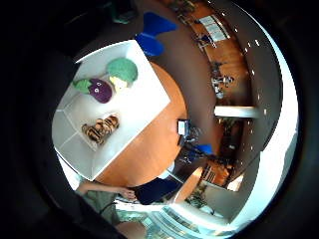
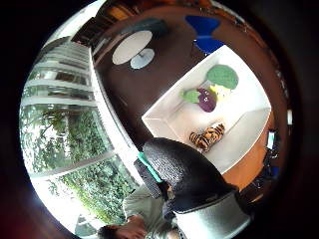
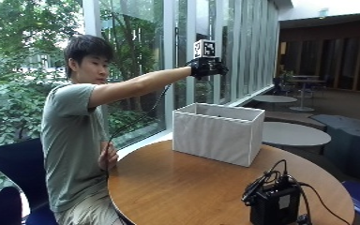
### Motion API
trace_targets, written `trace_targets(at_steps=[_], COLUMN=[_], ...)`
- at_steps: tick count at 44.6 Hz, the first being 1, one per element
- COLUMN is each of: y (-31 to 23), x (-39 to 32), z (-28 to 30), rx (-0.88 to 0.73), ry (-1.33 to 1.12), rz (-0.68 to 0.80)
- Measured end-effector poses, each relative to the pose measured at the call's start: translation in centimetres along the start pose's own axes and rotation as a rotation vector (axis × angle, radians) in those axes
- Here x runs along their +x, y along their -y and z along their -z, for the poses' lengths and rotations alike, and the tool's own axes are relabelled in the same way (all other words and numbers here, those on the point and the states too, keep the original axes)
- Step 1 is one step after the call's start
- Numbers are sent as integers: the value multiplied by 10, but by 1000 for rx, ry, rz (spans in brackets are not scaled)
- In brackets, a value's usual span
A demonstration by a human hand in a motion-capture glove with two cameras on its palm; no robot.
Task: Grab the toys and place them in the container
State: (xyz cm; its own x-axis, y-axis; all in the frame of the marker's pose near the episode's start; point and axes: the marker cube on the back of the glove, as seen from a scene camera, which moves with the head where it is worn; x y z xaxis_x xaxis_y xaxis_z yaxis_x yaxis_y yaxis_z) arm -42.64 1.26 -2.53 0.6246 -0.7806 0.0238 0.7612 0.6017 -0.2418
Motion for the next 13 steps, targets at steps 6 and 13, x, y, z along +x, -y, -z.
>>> trace_targets(at_steps=[6,13], y=[-10,-13], x=[-4,-1], z=[-3,-3], rx=[11,14], ry=[11,0], rz=[-49,-110])
